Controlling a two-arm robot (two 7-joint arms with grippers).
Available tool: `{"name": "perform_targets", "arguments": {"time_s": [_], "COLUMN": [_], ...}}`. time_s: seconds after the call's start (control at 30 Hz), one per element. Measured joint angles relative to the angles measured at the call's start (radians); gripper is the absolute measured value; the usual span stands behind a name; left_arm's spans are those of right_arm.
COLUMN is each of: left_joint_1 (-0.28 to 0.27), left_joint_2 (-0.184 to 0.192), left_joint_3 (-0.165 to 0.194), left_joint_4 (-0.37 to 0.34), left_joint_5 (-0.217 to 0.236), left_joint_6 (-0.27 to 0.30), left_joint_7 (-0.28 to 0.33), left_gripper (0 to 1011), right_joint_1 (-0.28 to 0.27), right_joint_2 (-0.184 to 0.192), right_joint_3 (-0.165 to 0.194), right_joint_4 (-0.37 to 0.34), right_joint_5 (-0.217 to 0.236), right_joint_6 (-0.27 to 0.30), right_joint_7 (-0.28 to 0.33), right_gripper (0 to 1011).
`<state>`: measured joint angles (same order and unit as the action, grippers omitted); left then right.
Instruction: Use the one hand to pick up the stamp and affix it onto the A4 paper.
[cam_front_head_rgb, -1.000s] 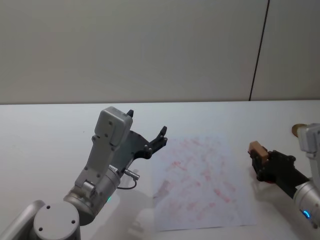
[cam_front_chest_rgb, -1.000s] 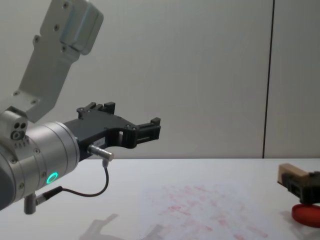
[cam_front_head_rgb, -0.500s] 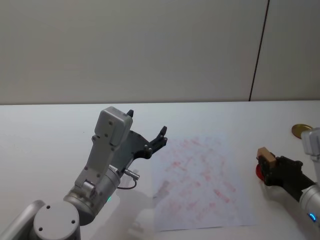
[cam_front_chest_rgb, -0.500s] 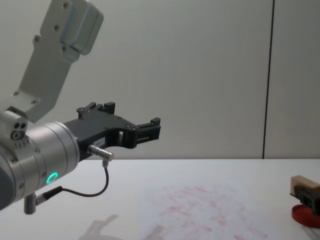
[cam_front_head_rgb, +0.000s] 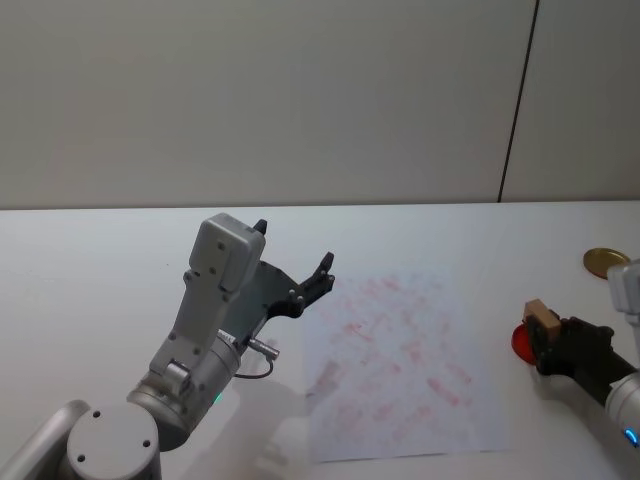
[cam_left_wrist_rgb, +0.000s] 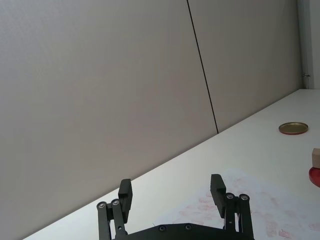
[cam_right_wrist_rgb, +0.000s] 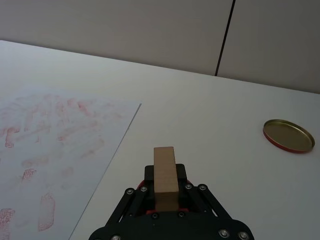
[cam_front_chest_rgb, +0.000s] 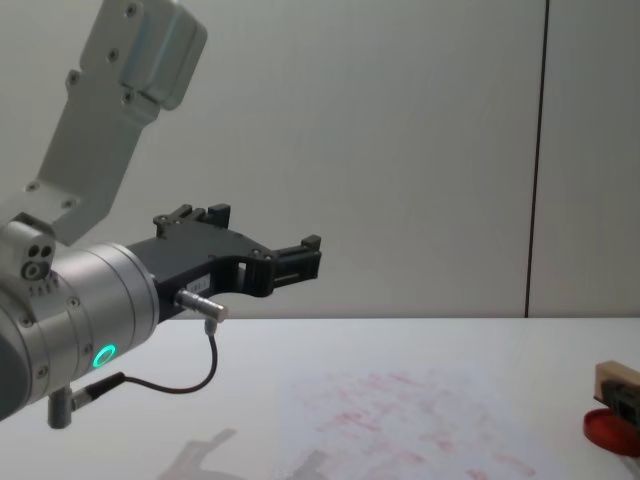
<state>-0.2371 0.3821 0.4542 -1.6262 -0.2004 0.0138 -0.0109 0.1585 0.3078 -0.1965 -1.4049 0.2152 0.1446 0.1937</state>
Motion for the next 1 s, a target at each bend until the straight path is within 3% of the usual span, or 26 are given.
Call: {"name": "perform_targets", "arguments": {"time_s": [0.13,0.57,0.9,1.0], "left_joint_1": [0.0,0.0,0.0,0.0], "left_joint_2": [0.0,0.0,0.0,0.0], "left_joint_3": [0.0,0.0,0.0,0.0], "left_joint_4": [0.0,0.0,0.0,0.0], "left_joint_5": [0.0,0.0,0.0,0.0], "left_joint_6": [0.0,0.0,0.0,0.0], "left_joint_7": [0.0,0.0,0.0,0.0], "left_gripper": [993,993,993,993], "right_joint_1": [0.0,0.0,-0.01,-0.013], "right_joint_2": [0.0,0.0,-0.003,-0.004], "right_joint_3": [0.001,0.004,0.003,0.001], "right_joint_4": [0.002,0.007,-0.036,-0.051], "right_joint_5": [-0.001,0.005,0.004,-0.001], "right_joint_6": [0.001,0.004,-0.046,-0.058], "right_joint_7": [-0.001,-0.003,-0.015,-0.02], "right_gripper": [243,664,968,1001]}}
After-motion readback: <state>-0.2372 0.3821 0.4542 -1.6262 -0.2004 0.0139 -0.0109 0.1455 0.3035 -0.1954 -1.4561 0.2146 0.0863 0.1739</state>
